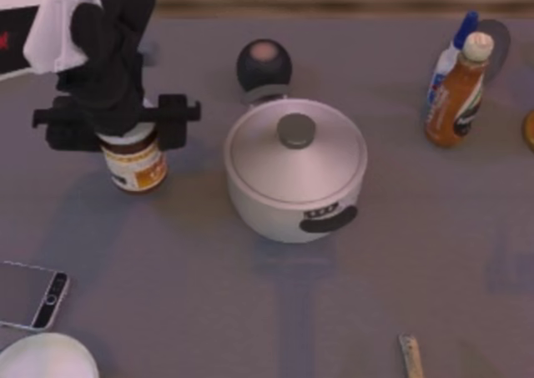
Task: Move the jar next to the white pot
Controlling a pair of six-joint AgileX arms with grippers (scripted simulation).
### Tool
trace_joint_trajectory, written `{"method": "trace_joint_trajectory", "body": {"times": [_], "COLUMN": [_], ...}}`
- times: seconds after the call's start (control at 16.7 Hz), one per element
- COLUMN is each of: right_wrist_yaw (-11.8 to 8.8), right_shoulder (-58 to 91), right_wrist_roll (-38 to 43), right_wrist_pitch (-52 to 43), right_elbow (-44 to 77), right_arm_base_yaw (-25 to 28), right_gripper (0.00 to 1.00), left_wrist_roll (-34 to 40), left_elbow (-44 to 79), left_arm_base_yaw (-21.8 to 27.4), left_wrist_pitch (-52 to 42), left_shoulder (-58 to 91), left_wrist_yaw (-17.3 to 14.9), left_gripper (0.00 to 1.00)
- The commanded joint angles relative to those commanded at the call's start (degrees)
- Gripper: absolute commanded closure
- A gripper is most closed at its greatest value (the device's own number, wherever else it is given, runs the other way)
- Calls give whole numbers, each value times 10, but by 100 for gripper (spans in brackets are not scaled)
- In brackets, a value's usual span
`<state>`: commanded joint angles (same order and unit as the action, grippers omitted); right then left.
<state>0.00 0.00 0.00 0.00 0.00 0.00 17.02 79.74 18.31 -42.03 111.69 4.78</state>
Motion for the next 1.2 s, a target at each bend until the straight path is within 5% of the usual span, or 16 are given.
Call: {"method": "trace_joint_trajectory", "body": {"times": [0.48,1.2], "right_wrist_yaw": [0,0], "right_shoulder": [0,0], "right_wrist_roll": [0,0], "right_wrist_pitch": [0,0], "right_elbow": [0,0], "right_arm_base_yaw": [0,0], "right_gripper": [0,0], "left_wrist_roll": [-2,-2], "left_elbow": [-25,-25], "left_arm_base_yaw": [-2,-2], "left_wrist_pitch": [58,58], "left_shoulder": [32,32], "left_wrist_yaw": [0,0], "left_gripper": [100,10]}}
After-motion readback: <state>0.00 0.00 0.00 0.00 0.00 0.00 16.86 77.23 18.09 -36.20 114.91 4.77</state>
